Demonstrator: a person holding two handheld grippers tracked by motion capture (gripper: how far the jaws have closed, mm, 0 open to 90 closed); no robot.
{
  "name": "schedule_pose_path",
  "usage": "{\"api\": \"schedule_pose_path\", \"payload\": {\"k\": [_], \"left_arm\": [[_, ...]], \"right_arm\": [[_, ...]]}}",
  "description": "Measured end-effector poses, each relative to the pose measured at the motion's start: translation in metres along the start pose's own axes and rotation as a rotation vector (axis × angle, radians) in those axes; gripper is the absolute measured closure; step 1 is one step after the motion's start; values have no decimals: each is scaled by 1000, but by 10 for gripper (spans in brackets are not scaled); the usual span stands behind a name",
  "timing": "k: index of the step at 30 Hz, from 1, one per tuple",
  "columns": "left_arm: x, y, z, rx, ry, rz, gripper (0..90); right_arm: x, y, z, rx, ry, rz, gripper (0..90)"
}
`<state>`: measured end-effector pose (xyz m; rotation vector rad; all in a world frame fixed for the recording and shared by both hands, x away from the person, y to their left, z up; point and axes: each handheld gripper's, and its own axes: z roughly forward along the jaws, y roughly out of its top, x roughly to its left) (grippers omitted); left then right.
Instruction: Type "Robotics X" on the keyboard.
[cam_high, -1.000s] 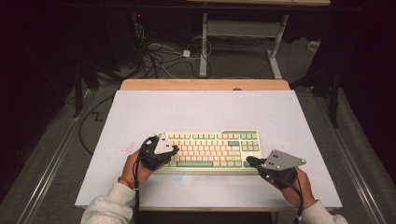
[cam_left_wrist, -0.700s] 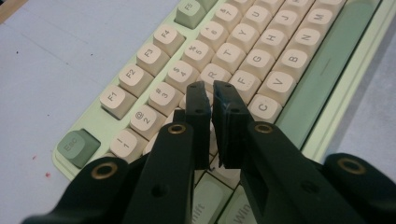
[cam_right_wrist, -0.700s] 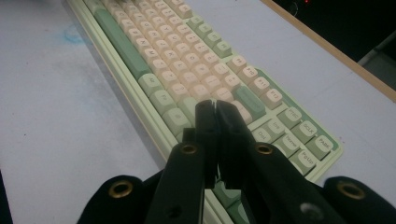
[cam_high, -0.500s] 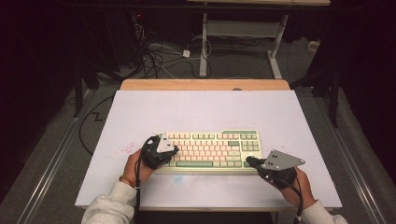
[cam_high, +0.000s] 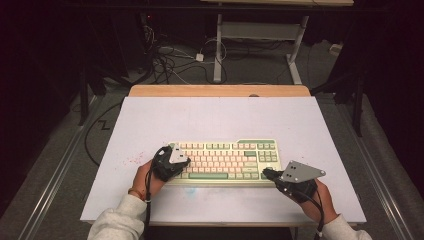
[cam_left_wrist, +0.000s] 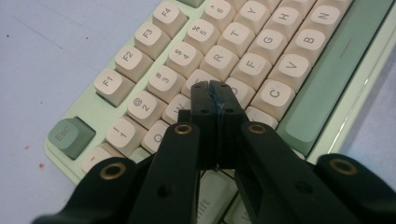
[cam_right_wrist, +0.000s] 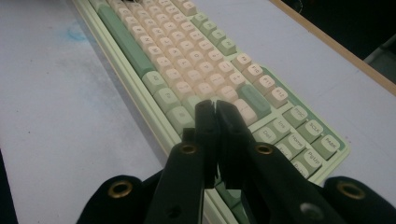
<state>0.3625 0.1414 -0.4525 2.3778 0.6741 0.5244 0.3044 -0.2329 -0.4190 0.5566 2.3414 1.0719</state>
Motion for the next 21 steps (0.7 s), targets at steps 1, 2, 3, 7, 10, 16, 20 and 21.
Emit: {"api": "schedule_pose_path", "payload": {"k": [1,2,3,7,10,16,20,21], "left_arm": [[0,1,-2,-11,0,-4,868],[-1,2,-5,-19,8,-1,868],[-1,3,-7,-24,10,2,868],[-2,5,-14,-47,25,7,868],[-4,6,-18,-62,27,9,868],[-5,6,-24,-84,30,9,857],[-6,6,-27,-93,31,12,858],[-7,6,-28,-96,31,13,858]], "right_arm": [[0,0,0,-2,1,-1,881],[0,0,0,-5,1,-4,882],[0,0,-1,-5,-1,-2,882],[-1,0,-1,-7,1,4,881],[0,0,-2,-8,1,5,880],[0,1,-2,-8,1,3,880],[0,1,-2,-9,2,1,880],[0,1,-2,-8,1,1,880]]}}
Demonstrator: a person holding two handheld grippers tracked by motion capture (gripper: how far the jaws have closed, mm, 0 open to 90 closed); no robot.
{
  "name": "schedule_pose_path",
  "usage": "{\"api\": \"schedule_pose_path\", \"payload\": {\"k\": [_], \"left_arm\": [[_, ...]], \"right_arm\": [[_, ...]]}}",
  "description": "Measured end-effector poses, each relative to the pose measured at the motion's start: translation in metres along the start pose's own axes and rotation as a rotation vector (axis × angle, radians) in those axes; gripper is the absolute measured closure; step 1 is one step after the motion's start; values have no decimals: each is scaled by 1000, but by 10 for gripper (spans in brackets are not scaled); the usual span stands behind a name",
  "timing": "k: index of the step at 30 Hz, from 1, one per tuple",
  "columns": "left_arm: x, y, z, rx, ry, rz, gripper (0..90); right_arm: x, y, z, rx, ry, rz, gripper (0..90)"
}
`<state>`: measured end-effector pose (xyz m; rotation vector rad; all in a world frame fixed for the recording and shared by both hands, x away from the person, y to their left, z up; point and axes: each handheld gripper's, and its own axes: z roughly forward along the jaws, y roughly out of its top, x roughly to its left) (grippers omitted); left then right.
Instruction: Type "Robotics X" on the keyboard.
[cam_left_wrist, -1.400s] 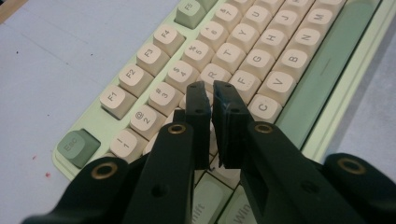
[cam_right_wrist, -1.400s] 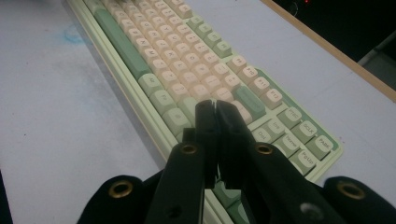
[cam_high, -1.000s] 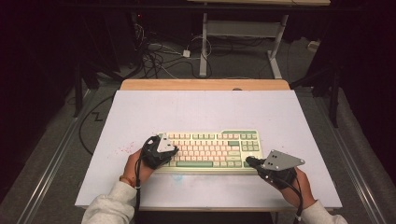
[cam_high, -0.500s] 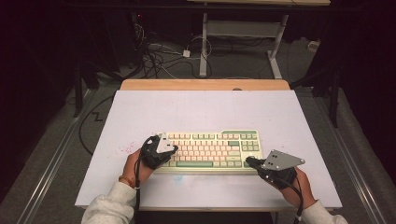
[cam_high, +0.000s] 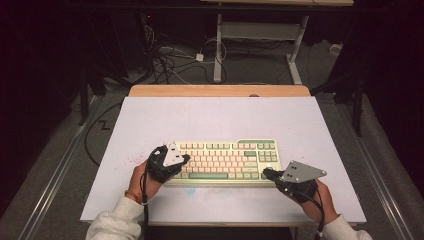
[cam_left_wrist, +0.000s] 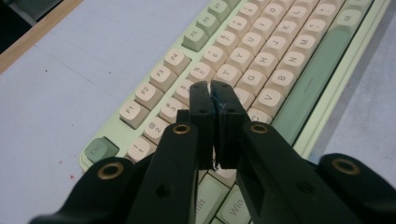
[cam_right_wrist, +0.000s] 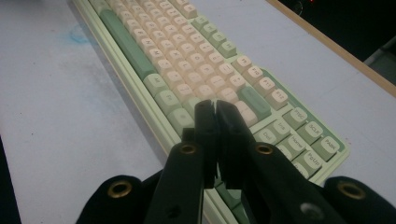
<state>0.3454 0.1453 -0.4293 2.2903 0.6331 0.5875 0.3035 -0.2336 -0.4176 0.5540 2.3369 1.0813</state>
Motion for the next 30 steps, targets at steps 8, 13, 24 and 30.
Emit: {"api": "schedule_pose_path", "payload": {"k": [8,13,24,30], "left_arm": [[-3,2,-3,-10,-3,7,843],[-5,3,-6,-23,-4,17,843],[-9,4,-10,-43,-14,25,822],[-10,5,-11,-45,-15,32,822]], "right_arm": [[0,0,-1,-1,-3,1,879],[0,0,-1,-2,-4,-2,879],[-1,0,-1,-5,-4,-6,879],[-1,0,-1,-4,-4,-6,879]]}}
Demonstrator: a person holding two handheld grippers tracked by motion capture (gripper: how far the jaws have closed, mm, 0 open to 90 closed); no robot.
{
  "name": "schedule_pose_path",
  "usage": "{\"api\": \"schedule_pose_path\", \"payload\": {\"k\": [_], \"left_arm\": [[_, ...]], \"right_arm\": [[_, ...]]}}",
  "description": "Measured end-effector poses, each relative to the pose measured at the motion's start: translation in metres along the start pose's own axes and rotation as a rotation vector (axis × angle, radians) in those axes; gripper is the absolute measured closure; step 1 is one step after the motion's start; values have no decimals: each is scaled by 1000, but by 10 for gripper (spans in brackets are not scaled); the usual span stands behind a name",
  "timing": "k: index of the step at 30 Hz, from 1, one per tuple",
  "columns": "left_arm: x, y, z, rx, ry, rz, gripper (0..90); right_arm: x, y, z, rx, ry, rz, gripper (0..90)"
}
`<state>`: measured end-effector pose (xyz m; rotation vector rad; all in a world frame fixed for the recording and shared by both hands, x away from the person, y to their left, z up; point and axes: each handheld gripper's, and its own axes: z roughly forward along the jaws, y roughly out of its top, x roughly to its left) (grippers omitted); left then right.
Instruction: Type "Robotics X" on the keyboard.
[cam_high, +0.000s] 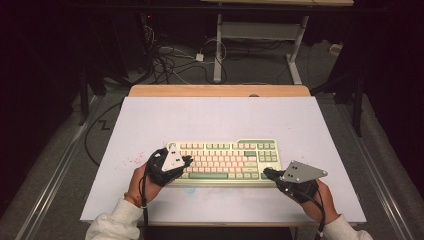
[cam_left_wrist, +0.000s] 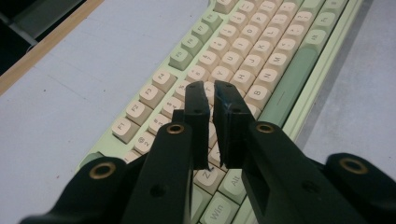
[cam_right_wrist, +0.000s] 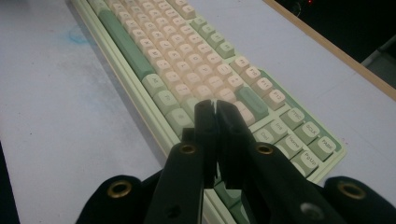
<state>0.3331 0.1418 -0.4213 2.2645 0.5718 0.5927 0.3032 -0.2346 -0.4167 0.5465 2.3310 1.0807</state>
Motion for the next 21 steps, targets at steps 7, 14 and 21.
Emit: {"api": "schedule_pose_path", "payload": {"k": [7,14,21], "left_arm": [[-2,1,0,1,-10,8,838],[-7,2,0,-2,-29,17,852],[-12,3,3,5,-57,35,863]], "right_arm": [[1,0,0,3,2,0,874],[0,0,0,2,2,-1,875],[1,1,0,1,2,-2,876]]}}
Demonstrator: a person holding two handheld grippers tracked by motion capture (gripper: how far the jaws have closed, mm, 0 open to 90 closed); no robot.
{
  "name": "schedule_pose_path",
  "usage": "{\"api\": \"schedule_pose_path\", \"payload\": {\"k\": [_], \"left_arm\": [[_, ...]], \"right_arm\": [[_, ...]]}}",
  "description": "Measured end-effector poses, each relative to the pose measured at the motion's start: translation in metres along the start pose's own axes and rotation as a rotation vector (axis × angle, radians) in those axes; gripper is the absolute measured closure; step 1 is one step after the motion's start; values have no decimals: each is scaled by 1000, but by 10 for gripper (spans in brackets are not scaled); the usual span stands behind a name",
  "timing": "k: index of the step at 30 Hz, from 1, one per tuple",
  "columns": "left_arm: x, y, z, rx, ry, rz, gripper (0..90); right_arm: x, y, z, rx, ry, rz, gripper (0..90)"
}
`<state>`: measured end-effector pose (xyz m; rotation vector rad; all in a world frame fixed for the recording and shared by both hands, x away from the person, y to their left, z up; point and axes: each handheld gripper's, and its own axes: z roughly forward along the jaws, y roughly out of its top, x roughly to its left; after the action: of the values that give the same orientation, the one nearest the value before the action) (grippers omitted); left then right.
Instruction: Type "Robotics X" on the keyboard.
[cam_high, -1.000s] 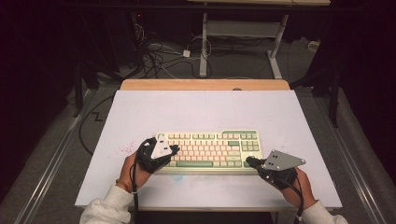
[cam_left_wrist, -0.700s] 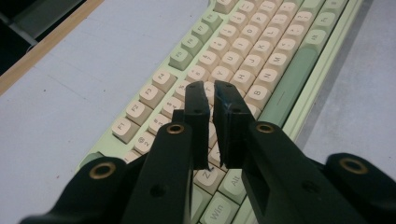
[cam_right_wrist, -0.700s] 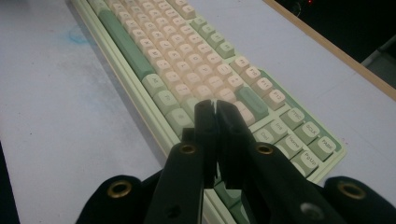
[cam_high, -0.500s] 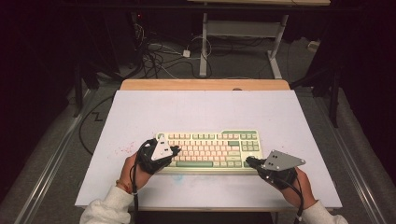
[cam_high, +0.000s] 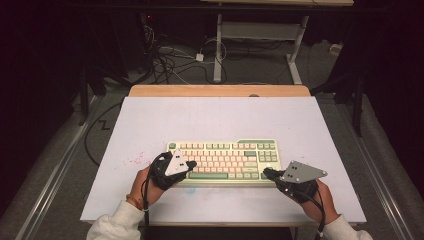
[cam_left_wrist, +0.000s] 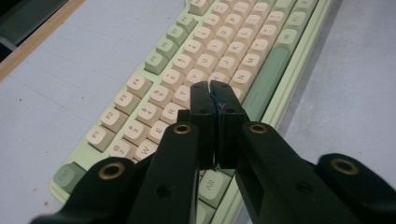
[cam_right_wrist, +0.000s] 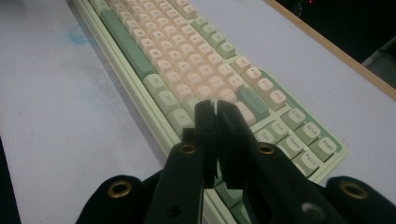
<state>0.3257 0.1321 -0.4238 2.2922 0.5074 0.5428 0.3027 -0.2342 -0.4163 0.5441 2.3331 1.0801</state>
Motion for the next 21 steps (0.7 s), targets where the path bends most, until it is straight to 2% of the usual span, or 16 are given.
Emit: {"api": "schedule_pose_path", "payload": {"k": [15,21], "left_arm": [[-5,-1,7,23,-32,13,863],[-8,-3,14,50,-44,24,863]], "right_arm": [[0,0,0,0,0,2,875],[0,0,0,0,2,1,875]]}}
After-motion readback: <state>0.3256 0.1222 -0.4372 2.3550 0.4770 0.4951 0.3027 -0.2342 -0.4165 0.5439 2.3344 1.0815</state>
